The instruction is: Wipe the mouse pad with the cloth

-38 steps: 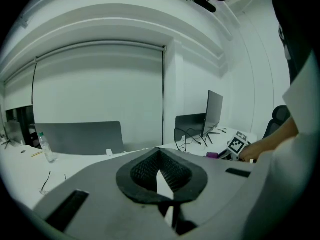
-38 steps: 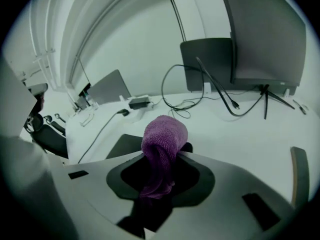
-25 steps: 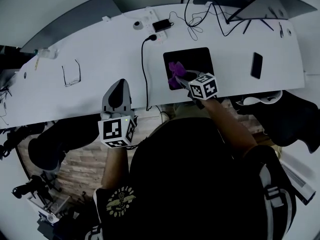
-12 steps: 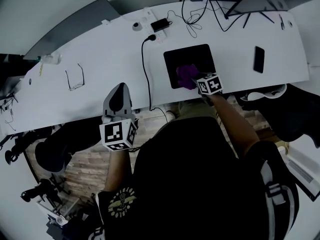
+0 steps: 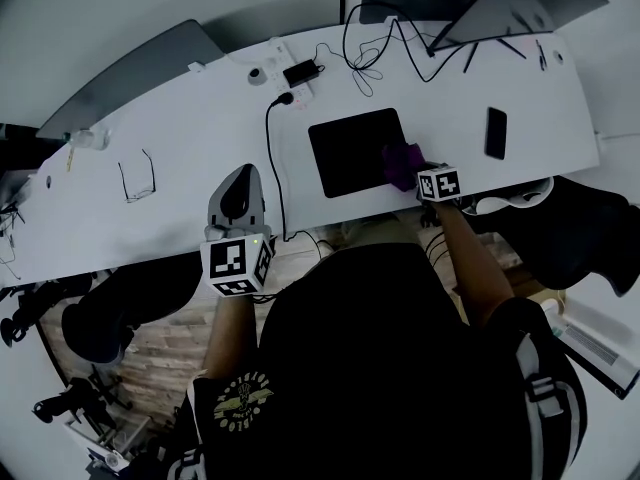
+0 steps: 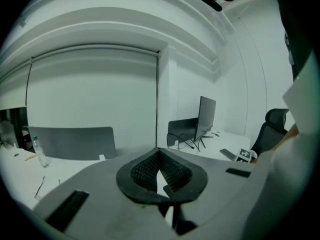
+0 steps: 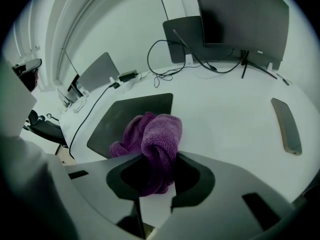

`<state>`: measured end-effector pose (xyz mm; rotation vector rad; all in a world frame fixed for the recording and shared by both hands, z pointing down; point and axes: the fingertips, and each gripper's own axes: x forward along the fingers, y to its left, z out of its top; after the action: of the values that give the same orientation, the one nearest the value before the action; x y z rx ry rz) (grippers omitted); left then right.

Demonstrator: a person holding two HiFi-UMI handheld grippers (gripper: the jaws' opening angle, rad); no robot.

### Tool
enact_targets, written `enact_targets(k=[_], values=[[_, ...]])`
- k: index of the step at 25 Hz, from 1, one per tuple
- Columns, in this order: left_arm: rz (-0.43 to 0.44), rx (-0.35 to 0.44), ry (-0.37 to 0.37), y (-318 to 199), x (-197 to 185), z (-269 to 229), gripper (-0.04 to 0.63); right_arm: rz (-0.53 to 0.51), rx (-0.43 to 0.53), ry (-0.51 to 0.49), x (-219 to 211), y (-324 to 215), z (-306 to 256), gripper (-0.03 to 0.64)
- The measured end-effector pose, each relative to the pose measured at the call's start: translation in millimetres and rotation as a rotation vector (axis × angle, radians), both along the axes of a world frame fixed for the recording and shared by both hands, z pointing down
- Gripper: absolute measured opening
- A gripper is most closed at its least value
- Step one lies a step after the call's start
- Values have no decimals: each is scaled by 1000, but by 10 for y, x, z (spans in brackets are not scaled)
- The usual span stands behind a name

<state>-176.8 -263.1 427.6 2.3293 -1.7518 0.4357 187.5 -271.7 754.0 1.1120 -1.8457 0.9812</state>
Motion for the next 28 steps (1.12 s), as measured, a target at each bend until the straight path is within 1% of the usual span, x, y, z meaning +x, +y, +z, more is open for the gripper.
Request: enact_targets(k=[4,7,12,17,20,23,25,28], values=[[16,23,5,-89,101,-90,2,-11,18,5,9,-17,-73,110],[33,58,6,-121,163,-241,2,-22,95,-58,-148,-86,-382,110],[49,121,-26,-97,149,-535,2,-55,330,-203,-514,-195,-1385,110],[59,192,-32,29,100,-886,2,-93,593,-283,-754,-117,-2504,110],[74,243,-38,162,87,-1117,2,-101,746,-307,-838,5,-3127,109],[82,283,-42,306,53,-1302,3,-101,879,-303,-889,154,-3636,109],[83,304,-36,412,21,-1397,2,-96,942,-301,-908,266,-3897,109],[92,323,-30,552,-22,-1503,2,-94,996,-295,-963,429,-4219,109]])
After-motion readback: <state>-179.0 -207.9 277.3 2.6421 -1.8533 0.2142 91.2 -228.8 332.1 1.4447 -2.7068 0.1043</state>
